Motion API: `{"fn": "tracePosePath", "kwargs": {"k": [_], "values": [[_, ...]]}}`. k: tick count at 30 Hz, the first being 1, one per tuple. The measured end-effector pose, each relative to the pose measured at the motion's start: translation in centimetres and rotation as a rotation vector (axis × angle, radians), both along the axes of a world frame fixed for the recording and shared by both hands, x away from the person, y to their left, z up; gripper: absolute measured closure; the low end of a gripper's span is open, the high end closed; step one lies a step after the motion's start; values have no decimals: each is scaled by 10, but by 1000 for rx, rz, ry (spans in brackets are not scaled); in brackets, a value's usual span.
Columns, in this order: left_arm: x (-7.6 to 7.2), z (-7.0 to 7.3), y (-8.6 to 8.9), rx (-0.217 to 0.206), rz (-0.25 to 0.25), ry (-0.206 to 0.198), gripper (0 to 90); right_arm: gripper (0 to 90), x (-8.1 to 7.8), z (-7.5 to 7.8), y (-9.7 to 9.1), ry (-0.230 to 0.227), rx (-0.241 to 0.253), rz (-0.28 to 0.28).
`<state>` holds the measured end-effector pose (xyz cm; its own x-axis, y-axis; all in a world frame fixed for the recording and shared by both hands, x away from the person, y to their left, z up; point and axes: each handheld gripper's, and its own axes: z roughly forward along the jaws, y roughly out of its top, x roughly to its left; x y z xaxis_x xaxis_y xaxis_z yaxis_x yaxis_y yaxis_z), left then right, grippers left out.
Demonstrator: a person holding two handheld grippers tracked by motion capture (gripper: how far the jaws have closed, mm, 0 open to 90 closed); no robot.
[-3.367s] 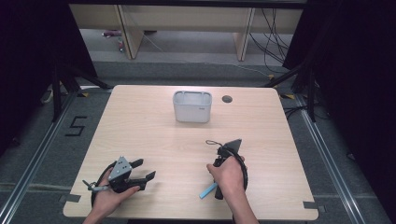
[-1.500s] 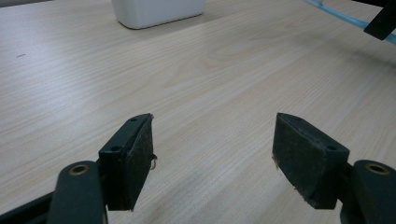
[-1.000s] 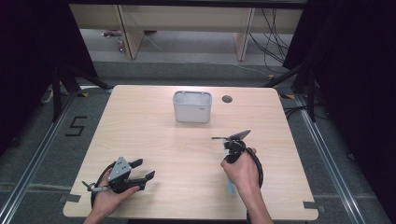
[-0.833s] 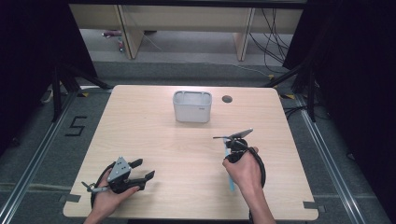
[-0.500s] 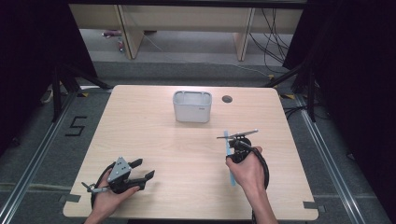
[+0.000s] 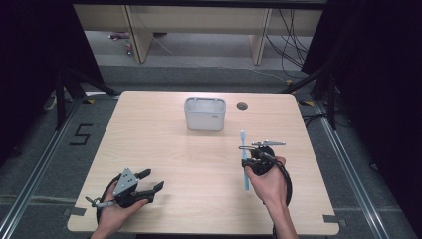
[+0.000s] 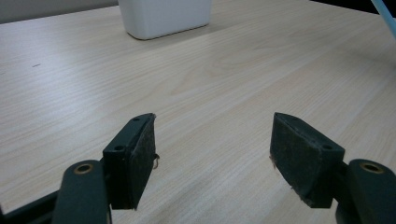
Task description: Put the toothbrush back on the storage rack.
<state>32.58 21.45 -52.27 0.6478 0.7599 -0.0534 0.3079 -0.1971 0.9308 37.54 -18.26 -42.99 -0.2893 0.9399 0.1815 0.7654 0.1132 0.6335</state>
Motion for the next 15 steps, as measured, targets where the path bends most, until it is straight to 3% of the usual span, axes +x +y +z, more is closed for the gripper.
{"fn": "tracePosePath", "kwargs": {"k": [3, 6, 7, 8, 15], "values": [[0, 0, 0, 1, 2, 0, 308, 792, 0, -1, -3, -20, 5, 14], [0, 0, 0, 1, 4, -3, 308, 792, -3, 1, -4, -26, 45, 5], [0, 0, 0, 1, 5, -3, 308, 792, -3, 0, -4, -48, 58, 6], [-1, 0, 0, 0, 6, -6, 309, 792, -1, -1, -6, -93, 36, 22], [-1, 1, 0, 6, 15, -3, 310, 792, -4, 1, -8, -149, 70, 21]]}}
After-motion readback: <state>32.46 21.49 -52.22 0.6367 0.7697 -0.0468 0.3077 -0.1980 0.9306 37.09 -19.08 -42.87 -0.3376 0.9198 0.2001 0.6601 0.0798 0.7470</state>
